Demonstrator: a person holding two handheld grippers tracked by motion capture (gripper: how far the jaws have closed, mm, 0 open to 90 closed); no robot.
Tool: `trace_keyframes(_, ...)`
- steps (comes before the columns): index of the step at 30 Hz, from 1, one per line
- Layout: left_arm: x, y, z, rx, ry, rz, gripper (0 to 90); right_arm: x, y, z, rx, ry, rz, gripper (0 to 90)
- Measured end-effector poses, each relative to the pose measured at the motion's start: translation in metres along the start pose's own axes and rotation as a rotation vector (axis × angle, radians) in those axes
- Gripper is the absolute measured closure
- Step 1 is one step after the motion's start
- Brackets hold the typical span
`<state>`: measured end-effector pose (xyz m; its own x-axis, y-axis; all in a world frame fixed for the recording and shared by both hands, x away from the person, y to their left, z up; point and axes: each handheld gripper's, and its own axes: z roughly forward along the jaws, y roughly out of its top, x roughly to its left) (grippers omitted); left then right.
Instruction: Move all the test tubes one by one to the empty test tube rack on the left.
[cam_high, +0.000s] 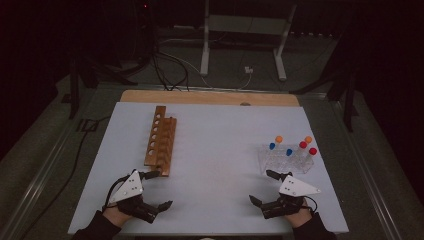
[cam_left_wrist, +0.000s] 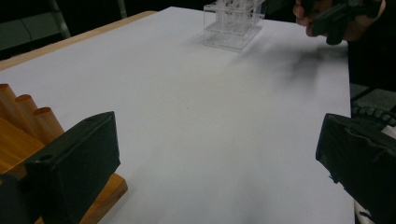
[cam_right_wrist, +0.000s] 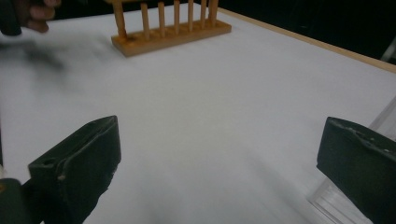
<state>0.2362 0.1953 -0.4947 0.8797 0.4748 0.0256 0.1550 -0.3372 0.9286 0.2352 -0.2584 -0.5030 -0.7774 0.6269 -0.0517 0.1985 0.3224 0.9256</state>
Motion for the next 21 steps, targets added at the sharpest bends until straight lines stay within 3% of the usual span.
trace_keyframes(8,-0.0003,0.0015,0.0,-0.002,-0.001,-0.006,0.5,0.0008,-0.0019,0.0012,0.04,0.025,0.032,0.0)
trace_keyframes(9,-0.0001,0.0018,0.0004,-0.004,-0.005,-0.01,0.5,0.0007,-0.0011,0.0017,0.071,0.031,0.021,0.0)
trace_keyframes(11,-0.0003,0.0025,0.0002,-0.012,-0.013,-0.017,0.5,0.0001,-0.0001,0.0007,0.079,0.038,0.035,0.0)
trace_keyframes(18,-0.0012,0.0032,-0.0002,-0.012,-0.009,-0.007,0.4,-0.0007,0.0007,0.0,0.106,0.022,0.029,0.0)
trace_keyframes(21,-0.0008,0.0027,-0.0004,-0.009,-0.009,-0.004,0.5,0.0002,0.0004,0.0018,0.091,0.006,0.028,0.0)
